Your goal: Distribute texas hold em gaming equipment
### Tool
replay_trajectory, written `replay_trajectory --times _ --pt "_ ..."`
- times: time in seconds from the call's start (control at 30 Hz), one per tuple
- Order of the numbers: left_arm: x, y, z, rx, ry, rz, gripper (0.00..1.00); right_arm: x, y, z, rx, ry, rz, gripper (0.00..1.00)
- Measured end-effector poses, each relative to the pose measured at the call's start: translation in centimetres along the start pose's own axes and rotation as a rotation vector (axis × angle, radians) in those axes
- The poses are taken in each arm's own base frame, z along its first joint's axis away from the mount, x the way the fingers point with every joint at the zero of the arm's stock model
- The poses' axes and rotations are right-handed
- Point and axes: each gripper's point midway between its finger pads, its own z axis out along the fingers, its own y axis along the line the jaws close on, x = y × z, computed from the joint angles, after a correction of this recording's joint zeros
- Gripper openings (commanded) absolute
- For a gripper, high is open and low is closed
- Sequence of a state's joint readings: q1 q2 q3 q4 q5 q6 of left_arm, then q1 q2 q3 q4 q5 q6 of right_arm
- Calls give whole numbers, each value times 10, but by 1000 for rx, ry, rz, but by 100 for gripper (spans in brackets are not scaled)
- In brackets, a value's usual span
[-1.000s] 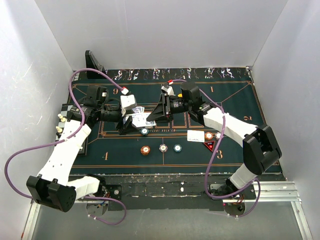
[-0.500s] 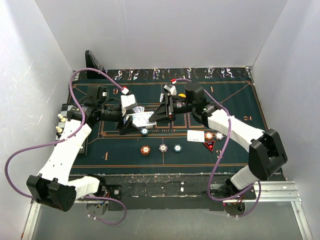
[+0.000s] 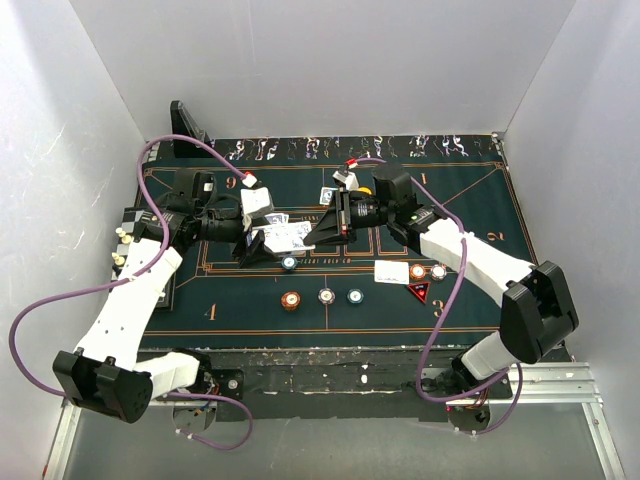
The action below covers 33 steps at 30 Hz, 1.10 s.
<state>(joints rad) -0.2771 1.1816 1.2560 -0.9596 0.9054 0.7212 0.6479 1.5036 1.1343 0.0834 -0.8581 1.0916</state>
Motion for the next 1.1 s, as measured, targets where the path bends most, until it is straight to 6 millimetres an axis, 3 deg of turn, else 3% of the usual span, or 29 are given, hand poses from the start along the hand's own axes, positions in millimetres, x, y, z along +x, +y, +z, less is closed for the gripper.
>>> replay_trajectory --times 0.6,0.87,1.1 --pt "0 -1 0 2 0 -2 0 -11 0 -34 47 -82 -4 21" --pt "0 0 0 2 0 -3 0 -14 -8 -44 66 -99 10 2" --pt "0 -1 0 2 0 -2 0 -19 -2 -62 57 -139 3 1"
